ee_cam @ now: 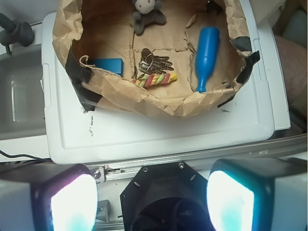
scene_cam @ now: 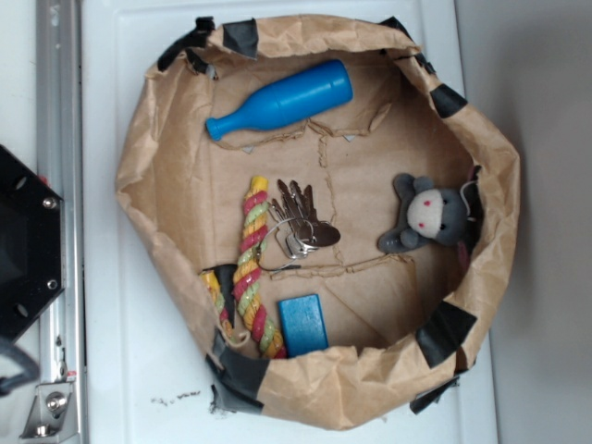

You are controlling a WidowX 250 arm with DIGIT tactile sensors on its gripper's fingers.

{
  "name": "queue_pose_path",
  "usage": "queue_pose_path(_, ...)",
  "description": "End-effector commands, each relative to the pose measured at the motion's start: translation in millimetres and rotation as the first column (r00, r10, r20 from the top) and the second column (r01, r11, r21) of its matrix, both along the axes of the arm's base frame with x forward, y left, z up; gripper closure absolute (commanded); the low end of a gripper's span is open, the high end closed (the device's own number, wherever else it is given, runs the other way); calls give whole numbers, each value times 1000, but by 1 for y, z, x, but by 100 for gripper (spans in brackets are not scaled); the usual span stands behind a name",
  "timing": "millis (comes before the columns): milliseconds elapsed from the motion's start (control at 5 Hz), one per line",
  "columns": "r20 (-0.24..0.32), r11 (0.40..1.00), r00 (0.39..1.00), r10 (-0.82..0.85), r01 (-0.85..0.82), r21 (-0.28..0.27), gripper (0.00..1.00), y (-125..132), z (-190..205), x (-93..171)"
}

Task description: Grab the silver keys.

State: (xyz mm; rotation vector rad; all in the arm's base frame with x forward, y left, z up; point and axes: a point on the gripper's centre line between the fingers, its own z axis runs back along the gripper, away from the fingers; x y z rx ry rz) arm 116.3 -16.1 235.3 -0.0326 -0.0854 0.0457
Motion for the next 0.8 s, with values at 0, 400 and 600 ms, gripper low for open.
queue_pose_path(0, 0, 1000, 1000, 0, 0, 0, 0, 0, 0, 0)
queue_pose_path(400, 79, 997, 996, 27, -21, -69, 0, 16, -9, 86)
queue_pose_path(600, 64, 997, 997, 33, -29, -74, 0, 22, -25, 108)
